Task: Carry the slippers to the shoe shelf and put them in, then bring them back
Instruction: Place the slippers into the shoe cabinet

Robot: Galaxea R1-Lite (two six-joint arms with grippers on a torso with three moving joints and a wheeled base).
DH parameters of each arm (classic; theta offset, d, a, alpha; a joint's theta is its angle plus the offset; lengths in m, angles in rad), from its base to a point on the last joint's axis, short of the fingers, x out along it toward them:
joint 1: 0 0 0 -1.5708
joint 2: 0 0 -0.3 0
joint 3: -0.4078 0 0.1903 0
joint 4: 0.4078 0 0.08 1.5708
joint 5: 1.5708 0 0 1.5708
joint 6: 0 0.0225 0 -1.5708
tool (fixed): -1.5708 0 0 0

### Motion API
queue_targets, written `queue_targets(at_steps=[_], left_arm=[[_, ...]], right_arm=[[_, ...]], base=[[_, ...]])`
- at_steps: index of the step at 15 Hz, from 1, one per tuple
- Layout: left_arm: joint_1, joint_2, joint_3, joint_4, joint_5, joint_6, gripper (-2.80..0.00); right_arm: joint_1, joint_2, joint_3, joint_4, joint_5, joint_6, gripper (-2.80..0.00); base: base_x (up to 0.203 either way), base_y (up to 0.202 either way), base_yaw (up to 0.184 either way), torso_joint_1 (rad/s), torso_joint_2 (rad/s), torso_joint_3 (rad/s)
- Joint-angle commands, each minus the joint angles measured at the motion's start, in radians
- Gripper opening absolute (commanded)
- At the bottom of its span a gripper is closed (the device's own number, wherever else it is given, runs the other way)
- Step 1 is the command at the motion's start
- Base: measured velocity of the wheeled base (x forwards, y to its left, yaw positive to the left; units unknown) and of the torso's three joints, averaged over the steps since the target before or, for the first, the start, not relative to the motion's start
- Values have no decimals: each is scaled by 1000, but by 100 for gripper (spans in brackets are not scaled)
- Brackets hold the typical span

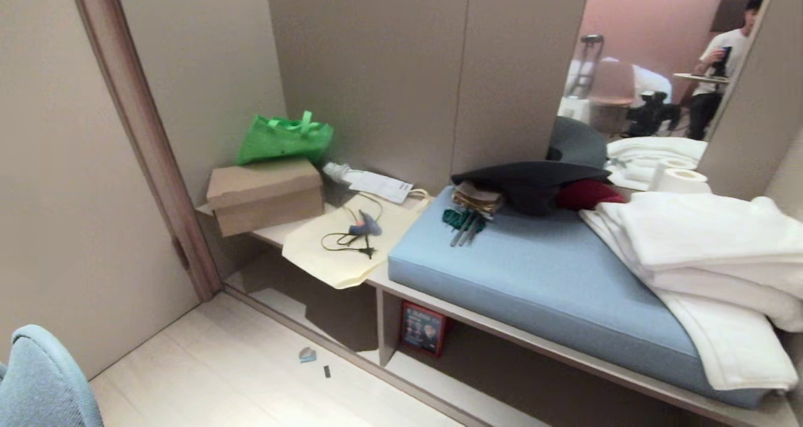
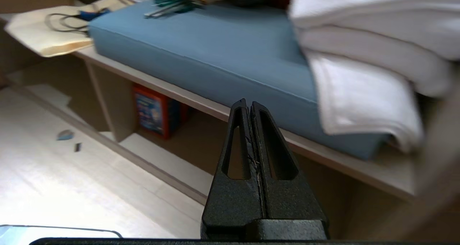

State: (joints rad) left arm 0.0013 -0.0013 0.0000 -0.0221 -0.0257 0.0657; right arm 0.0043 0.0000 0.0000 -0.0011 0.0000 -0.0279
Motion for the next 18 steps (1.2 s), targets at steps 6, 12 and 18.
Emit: queue_targets(at_steps=[6,12,18], left_arm=[[0,1,9,-1,0,0,-280],[0,1,9,-1,0,0,-280],[0,1,9,-1,1,0,-280]], right_arm=[[0,2,0,0,0,-3,-280],[0,2,0,0,0,-1,-280],[0,2,0,0,1,-2,-280]], base=[[2,9,-178,4,2,3],[0,7,-165,0,2,2],[-3,2,-17,0,1,0]])
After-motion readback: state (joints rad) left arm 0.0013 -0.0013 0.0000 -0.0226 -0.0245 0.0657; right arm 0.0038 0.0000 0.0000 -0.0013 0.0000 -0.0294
